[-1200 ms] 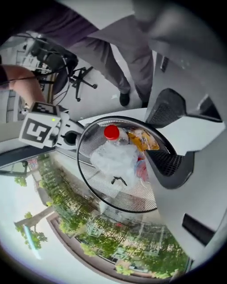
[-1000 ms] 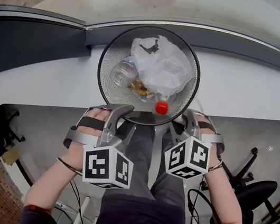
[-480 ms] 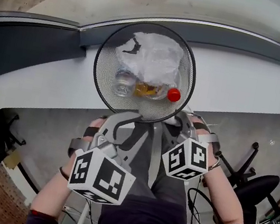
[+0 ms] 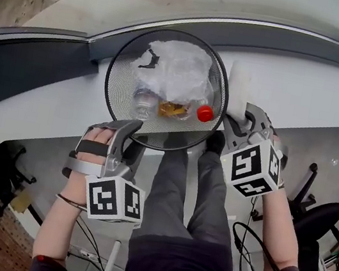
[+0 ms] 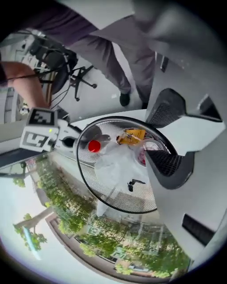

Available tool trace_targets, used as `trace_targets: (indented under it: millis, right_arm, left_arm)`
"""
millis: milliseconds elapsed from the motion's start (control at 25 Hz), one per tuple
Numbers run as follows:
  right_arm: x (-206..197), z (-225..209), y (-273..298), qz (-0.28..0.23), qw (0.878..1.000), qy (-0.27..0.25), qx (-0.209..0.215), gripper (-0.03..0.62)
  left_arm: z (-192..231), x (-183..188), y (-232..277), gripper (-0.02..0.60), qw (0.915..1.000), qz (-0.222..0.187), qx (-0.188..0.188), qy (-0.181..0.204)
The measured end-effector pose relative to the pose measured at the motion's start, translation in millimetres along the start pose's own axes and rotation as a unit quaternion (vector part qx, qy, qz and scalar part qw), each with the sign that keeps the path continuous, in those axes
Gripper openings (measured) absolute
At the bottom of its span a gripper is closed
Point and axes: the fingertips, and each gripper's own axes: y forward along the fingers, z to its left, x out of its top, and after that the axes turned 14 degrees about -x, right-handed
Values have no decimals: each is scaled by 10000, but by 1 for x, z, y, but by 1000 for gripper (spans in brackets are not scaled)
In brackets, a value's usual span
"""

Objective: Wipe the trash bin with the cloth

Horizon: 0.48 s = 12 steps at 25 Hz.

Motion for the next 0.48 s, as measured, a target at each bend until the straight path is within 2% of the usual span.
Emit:
trace_targets:
  millis: [120, 200, 280, 400, 480]
  right_arm:
    - [-10, 38, 0, 156, 9985, -402, 341, 55]
    - [-16, 70, -5, 190, 9950, -541, 814, 55]
    - [-11, 106, -15, 15, 9891, -695, 1302, 55]
    - [14, 152, -30, -433, 9771, -915, 1872, 55]
    - [29, 174, -35, -634, 9702, -920, 2152, 55]
  left_arm:
    - [-2, 2, -1, 153, 9992, -109, -106, -383]
    - [-5, 6, -1, 153, 9976, -189, -223, -629]
    - [-10, 20, 0, 148, 9938, -398, -408, -956]
    - [-20, 60, 2, 113, 9791, -1033, -778, -1570]
    - [-23, 84, 2, 85, 9681, -1425, -926, -1844]
